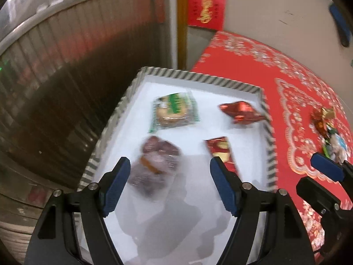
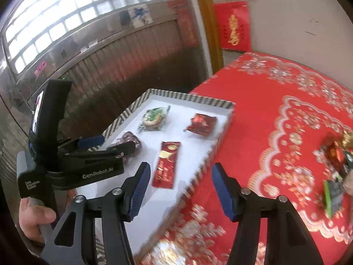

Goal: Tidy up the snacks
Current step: 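Move both tools back toward the remaining snacks on the table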

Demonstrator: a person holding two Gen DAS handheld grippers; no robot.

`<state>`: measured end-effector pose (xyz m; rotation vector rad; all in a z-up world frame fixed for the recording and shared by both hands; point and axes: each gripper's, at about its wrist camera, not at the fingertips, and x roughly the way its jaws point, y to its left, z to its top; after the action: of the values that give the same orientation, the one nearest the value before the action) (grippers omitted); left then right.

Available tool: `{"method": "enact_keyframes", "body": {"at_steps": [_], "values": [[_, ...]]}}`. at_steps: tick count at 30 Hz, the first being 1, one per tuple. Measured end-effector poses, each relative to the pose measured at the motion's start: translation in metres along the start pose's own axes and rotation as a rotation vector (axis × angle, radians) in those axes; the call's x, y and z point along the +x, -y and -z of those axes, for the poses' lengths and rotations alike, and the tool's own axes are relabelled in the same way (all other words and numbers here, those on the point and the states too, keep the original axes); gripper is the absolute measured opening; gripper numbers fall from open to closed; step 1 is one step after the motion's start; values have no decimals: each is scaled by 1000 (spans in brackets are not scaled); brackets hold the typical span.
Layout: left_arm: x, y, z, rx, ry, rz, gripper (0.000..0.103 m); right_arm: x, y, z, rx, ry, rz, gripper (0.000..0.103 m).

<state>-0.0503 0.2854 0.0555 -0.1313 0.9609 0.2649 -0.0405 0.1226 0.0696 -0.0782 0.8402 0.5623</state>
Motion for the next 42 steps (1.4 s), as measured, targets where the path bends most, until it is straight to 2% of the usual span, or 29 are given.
{"method": "enact_keyframes", "body": {"at_steps": [10,23,28,36,38,42], "values": [[-19,77,-1,108,18,99,75,-56,60,36,95,42,113,65],[-19,188,11,206,-43,214,75,-124,166,96,277,65,269,69],[-10,226,10,208,-99,295,75,-143,191,113,326,81,287,70],[4,287,7,365,-139,297,75,-157,223,129,405,90,284,73],[10,293,3,360,-150,289,75,-156,229,130,428,92,280,73],[17,296,-3,295,-184,332,75,-154,236,131,449,92,268,73]]}}
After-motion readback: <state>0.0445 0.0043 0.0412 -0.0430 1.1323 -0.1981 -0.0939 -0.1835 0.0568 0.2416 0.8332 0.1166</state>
